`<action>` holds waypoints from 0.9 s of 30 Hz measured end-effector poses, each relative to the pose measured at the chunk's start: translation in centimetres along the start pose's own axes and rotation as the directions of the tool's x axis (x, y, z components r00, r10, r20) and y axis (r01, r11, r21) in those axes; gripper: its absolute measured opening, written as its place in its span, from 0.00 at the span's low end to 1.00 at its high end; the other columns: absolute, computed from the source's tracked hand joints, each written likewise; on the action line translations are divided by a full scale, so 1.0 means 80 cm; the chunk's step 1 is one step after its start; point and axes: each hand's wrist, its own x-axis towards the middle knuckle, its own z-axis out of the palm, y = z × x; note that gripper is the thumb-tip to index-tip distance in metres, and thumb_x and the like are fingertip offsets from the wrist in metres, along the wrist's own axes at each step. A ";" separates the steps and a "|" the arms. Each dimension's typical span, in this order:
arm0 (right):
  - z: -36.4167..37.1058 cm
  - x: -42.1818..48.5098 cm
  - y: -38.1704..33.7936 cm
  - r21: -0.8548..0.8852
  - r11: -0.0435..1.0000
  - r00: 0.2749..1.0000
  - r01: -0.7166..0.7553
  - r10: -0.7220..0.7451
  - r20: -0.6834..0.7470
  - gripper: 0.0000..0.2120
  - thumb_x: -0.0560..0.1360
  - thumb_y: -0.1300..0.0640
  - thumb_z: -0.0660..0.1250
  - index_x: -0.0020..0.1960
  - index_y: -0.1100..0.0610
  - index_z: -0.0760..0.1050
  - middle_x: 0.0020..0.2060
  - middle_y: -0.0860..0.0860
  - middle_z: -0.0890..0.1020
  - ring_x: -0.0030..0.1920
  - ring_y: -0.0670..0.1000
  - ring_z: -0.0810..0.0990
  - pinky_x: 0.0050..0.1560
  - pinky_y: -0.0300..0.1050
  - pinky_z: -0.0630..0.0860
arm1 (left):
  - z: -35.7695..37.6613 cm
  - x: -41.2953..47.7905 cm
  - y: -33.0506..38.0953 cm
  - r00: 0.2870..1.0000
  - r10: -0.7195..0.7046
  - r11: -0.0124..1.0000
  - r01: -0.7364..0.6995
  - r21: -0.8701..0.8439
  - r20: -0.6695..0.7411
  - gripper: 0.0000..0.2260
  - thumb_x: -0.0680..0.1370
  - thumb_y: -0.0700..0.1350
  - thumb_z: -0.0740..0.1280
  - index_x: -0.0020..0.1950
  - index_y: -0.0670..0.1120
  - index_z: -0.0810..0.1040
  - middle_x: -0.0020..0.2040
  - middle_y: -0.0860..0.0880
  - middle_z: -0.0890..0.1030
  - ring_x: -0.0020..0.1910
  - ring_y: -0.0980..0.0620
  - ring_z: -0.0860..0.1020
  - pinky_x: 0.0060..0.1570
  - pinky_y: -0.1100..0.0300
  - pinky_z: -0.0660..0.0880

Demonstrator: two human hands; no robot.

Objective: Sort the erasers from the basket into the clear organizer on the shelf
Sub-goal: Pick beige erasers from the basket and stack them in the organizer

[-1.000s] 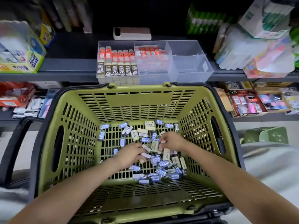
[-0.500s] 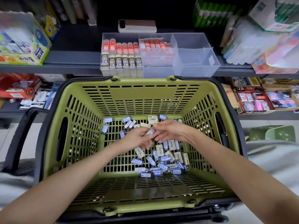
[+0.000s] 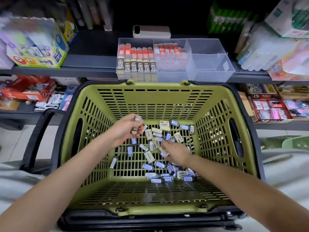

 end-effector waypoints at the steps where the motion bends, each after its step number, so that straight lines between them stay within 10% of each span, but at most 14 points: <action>1: -0.004 0.004 0.003 0.090 0.995 0.998 -0.050 0.052 -0.022 0.17 0.73 0.56 0.70 0.56 0.55 0.66 0.52 0.54 0.76 0.44 0.54 0.79 0.45 0.50 0.78 | -0.004 -0.002 0.005 1.000 0.004 0.998 -0.005 -0.061 -0.027 0.02 0.80 0.40 0.62 0.51 0.43 0.73 0.41 0.46 0.77 0.38 0.51 0.76 0.37 0.61 0.75; 7: -0.014 0.015 0.013 0.365 0.914 0.976 -0.179 0.212 -0.050 0.14 0.69 0.64 0.70 0.48 0.52 0.67 0.47 0.52 0.77 0.37 0.50 0.76 0.33 0.42 0.73 | -0.027 -0.015 0.031 0.987 0.009 0.971 -0.047 -0.236 -0.158 0.02 0.79 0.40 0.62 0.48 0.43 0.72 0.39 0.47 0.75 0.38 0.51 0.75 0.42 0.57 0.76; 13: -0.046 0.040 0.016 0.806 0.578 0.905 -0.130 0.401 -0.142 0.17 0.73 0.68 0.65 0.59 0.56 0.71 0.43 0.48 0.75 0.33 0.46 0.73 0.28 0.38 0.71 | -0.032 -0.025 0.045 0.987 -0.016 0.922 -0.049 -0.385 -0.163 0.06 0.79 0.40 0.62 0.43 0.43 0.71 0.32 0.49 0.70 0.31 0.53 0.70 0.38 0.58 0.74; 20: -0.034 0.086 -0.002 0.095 0.993 0.968 -0.072 0.093 -0.235 0.19 0.75 0.51 0.66 0.64 0.55 0.73 0.57 0.50 0.79 0.58 0.53 0.73 0.53 0.50 0.76 | -0.032 -0.022 0.043 0.992 -0.051 0.890 -0.008 -0.456 -0.117 0.04 0.77 0.40 0.64 0.43 0.42 0.72 0.31 0.50 0.71 0.30 0.54 0.70 0.39 0.58 0.74; 27: -0.035 0.091 -0.004 0.266 0.962 0.940 -0.062 0.146 -0.310 0.03 0.75 0.51 0.66 0.44 0.49 0.77 0.38 0.48 0.80 0.44 0.51 0.75 0.39 0.44 0.70 | -0.023 0.001 0.018 0.967 -0.207 0.870 0.111 -0.480 -0.151 0.06 0.75 0.39 0.67 0.47 0.40 0.71 0.35 0.48 0.72 0.33 0.53 0.71 0.39 0.59 0.74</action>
